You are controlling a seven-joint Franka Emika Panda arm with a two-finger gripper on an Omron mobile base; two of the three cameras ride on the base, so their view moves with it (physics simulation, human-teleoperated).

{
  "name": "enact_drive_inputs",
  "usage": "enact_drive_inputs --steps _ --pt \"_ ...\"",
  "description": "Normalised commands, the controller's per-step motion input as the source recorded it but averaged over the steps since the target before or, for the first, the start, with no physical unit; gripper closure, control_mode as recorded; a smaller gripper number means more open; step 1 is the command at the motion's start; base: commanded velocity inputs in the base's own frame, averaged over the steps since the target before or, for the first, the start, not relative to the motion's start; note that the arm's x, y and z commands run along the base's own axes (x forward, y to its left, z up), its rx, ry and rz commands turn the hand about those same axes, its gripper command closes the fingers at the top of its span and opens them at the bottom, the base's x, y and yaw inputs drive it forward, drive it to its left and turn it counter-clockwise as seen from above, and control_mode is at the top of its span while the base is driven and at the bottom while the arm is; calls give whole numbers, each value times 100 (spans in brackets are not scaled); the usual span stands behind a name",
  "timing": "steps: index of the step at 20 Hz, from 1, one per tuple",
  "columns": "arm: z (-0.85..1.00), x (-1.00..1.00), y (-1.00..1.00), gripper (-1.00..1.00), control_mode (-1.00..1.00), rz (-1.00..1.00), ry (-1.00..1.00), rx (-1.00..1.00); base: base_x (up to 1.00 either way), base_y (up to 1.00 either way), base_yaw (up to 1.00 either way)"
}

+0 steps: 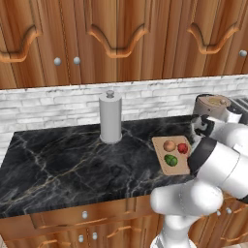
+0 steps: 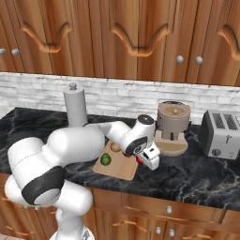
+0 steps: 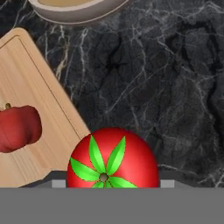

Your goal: Place the avocado, onion, tomato, and bell pepper on the cutting board.

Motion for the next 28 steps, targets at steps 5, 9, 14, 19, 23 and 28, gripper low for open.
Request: enact_drive_inputs --steps 5,9,14,19,23,28 --pt "1 -19 64 100 -100 0 0 -4 0 0 0" --pt "0 1 58 100 -100 0 3 -3 0 0 0" --pt "0 7 24 100 -100 1 4 0 0 0 0" --pt "-4 13 0 100 -100 2 1 0 0 0 0" --pt "-6 23 0 100 -100 3 4 0 0 0 0" --pt "-20 17 0 100 -100 3 5 0 0 0 0"
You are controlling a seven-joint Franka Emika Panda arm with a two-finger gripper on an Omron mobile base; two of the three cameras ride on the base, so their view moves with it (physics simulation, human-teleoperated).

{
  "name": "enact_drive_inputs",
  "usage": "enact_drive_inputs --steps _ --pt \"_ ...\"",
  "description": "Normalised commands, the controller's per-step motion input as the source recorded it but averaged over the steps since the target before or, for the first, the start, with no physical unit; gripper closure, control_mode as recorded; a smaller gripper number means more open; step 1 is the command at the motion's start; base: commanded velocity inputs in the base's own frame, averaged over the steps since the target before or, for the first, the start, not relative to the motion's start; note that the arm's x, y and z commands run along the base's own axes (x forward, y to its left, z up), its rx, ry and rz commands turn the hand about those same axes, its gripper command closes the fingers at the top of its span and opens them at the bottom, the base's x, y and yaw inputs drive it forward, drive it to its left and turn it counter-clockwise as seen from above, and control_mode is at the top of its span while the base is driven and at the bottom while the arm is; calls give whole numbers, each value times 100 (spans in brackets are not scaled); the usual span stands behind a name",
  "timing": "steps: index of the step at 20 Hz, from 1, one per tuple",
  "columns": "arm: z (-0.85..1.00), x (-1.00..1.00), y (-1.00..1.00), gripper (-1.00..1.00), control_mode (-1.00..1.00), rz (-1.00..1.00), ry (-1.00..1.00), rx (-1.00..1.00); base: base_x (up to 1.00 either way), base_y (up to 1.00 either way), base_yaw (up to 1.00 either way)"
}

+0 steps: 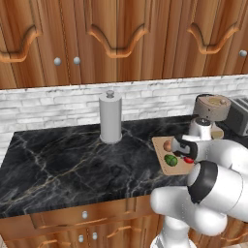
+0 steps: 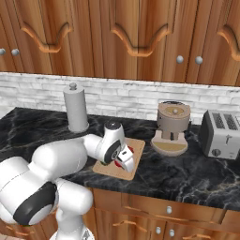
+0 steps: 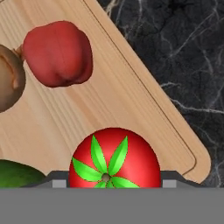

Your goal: Place the avocado, onion, tomato, and bell pepper on the cutting board.

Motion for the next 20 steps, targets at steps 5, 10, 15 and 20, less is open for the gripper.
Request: enact_drive_inputs --steps 5,10,15,20 --pt "-21 9 0 -100 -100 3 5 0 0 0 0" --pt "-4 3 0 -100 -100 1 1 0 0 0 0" --pt "1 0 -7 -100 -100 0 -4 0 0 0 0" --pt "29 -24 -6 -100 -100 0 -10 0 0 0 0"
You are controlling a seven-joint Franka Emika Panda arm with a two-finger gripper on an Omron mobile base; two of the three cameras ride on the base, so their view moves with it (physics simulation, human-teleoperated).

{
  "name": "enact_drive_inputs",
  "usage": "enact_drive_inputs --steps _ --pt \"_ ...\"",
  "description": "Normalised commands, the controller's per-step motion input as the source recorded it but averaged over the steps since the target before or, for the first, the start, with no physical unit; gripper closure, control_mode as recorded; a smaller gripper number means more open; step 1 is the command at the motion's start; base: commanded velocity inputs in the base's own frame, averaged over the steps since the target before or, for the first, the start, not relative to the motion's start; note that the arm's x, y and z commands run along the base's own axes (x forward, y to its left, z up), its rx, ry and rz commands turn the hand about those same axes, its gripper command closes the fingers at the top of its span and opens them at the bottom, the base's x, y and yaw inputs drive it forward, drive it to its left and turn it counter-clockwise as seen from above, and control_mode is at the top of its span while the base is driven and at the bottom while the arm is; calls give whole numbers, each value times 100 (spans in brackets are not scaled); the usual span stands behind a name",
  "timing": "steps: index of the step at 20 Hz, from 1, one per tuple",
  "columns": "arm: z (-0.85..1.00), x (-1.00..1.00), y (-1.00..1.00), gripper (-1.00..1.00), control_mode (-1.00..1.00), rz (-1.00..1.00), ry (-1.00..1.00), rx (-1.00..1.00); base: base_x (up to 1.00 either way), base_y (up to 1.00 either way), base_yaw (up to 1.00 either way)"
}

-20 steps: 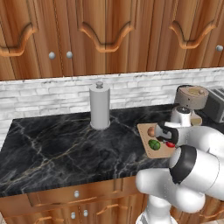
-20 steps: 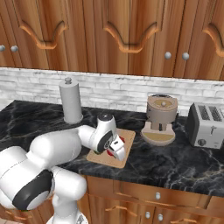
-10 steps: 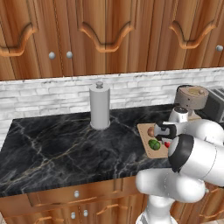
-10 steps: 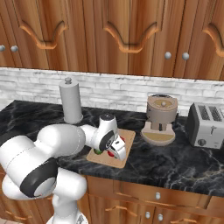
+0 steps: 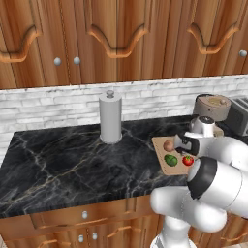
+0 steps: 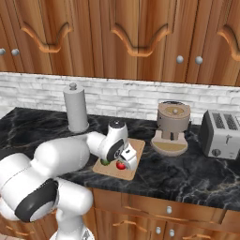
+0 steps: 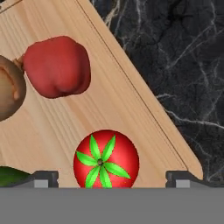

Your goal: Place the avocado, onion, tomato, and bell pepper on the cutting board.

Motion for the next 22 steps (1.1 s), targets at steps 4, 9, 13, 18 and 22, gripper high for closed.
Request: enact_drive_inputs --steps 4,9,13,18,22 --pt "48 -48 0 -100 -100 0 -14 -2 0 0 0" --pt "49 -60 0 -100 -100 0 -13 -4 0 0 0" --pt "56 -67 0 -100 -100 -1 -12 -8 0 0 0" --pt "62 -59 0 -100 -100 -2 -9 -10 0 0 0" --pt "64 -51 0 -100 -100 -2 -4 -12 0 0 0"
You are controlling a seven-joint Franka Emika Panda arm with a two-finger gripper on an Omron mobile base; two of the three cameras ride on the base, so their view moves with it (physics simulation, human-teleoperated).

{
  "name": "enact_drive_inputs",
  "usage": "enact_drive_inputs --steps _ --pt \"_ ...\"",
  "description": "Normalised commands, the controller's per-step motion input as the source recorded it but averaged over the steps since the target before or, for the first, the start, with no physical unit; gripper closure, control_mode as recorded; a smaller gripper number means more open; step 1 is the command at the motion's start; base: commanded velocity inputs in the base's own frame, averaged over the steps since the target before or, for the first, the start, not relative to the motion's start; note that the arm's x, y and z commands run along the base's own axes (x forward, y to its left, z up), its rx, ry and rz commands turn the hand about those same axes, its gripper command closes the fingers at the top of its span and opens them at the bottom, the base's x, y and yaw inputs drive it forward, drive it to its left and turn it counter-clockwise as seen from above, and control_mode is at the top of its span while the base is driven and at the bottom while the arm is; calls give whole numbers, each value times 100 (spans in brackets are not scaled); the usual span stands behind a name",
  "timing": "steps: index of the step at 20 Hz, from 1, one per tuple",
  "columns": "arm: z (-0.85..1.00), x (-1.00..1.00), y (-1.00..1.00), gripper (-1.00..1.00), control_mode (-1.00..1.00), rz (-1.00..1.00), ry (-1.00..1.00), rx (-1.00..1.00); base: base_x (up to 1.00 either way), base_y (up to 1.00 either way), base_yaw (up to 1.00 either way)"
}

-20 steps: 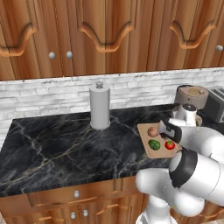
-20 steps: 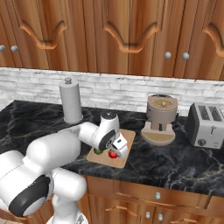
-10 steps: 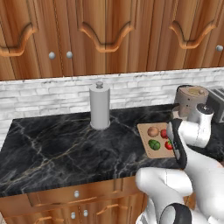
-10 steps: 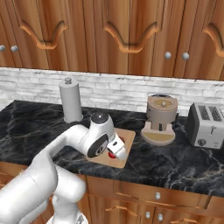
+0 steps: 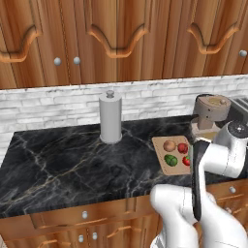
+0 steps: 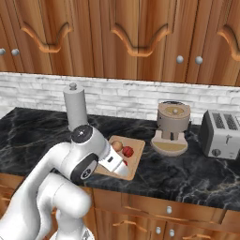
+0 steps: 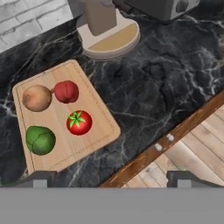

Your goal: Place the avocado, onion, tomato, and bell pepper on the cutting board.

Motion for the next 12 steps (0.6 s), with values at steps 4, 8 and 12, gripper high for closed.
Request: enact_drive_inputs --steps 4,8,12 --pt "71 -46 0 -100 -100 -2 -3 -14 0 0 0" --pt "79 -36 0 -100 -100 -2 -1 -20 0 0 0" --pt "68 -44 0 -100 -100 -2 -2 -20 0 0 0"
